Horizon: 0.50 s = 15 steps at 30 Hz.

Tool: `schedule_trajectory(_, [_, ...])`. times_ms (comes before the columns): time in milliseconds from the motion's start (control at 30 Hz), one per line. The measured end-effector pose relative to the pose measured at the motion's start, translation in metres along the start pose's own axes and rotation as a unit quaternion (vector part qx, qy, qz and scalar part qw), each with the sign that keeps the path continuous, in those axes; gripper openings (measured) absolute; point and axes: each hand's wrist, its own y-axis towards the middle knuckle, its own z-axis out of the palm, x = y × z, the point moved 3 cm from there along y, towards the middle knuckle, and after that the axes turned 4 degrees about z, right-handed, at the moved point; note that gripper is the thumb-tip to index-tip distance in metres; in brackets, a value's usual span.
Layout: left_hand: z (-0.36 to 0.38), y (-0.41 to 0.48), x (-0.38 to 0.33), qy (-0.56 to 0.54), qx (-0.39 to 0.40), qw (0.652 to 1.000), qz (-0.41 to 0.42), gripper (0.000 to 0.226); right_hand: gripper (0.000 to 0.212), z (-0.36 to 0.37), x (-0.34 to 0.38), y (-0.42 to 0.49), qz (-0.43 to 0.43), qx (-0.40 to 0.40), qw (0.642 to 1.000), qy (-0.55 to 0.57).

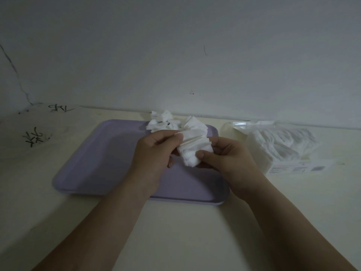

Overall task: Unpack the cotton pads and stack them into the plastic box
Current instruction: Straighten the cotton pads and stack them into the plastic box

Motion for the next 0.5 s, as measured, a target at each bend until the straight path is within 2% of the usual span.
schedule_trajectory(100, [0.000, -0.001, -0.002, 0.035, -0.012, 0.998, 0.042, 0.010, 0.023, 0.000, -0.002, 0.002, 0.012, -0.016, 1.000, -0.019])
schedule_trajectory(200, [-0.006, 0.002, -0.005, 0.067, -0.058, 0.992, 0.091, 0.011, 0.017, -0.001, -0.003, 0.002, 0.020, -0.043, 0.999, -0.015])
schedule_trajectory(300, [-0.014, 0.008, -0.009, 0.042, -0.091, 0.988, 0.115, 0.010, 0.006, -0.004, -0.003, 0.002, 0.021, -0.082, 0.996, -0.007])
schedule_trajectory(400, [-0.007, 0.003, -0.013, 0.004, -0.013, 0.995, 0.095, 0.010, 0.003, -0.005, -0.001, 0.001, 0.027, -0.110, 0.994, 0.003])
schedule_trajectory(500, [0.007, -0.008, -0.011, 0.057, 0.058, 0.993, 0.090, 0.009, 0.004, -0.001, 0.002, -0.001, 0.042, -0.084, 0.995, 0.024])
